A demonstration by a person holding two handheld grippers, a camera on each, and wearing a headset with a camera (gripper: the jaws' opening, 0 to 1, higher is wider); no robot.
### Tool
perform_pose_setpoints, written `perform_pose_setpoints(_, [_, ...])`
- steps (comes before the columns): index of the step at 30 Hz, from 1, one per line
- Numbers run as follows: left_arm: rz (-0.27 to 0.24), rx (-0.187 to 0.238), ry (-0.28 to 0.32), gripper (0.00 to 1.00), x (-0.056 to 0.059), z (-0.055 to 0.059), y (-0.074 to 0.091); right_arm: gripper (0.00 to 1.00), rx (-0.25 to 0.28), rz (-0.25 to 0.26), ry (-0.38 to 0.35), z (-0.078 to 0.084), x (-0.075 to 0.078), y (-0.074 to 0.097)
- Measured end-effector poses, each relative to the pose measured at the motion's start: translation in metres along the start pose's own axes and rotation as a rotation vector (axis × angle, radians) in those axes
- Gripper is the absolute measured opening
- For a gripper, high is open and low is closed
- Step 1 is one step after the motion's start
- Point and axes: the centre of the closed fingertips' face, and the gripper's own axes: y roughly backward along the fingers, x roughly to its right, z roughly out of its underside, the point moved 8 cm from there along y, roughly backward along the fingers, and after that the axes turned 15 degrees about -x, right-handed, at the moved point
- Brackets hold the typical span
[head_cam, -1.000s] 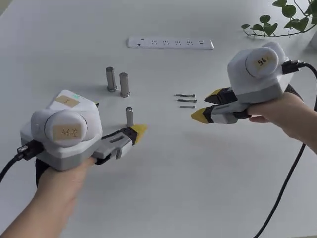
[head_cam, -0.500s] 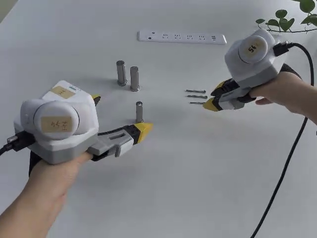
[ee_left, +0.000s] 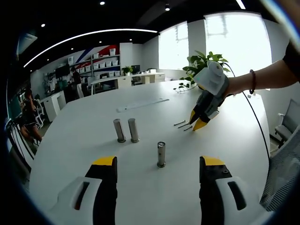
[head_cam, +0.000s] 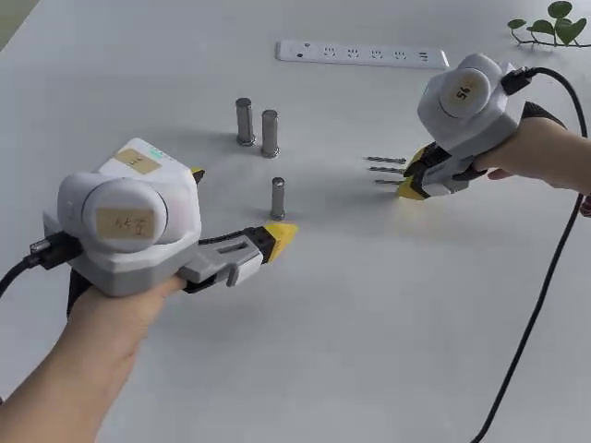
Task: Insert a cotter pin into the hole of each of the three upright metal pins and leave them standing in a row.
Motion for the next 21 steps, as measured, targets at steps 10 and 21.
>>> perform_pose_setpoints(10, [0.008,-0.007,-0.025,0.68,0.0023,0.0009,-0.0001,0.06,-0.008,-0.073,0.031,-0.0049,0.0025,0.0016])
perform_pose_setpoints(21, [0.007,-0.013,-0.027,0.67,0.0013,0.0018,0.0017,0.02,-0.062,-0.115,0.075,-0.0083,-0.0016,0.0048])
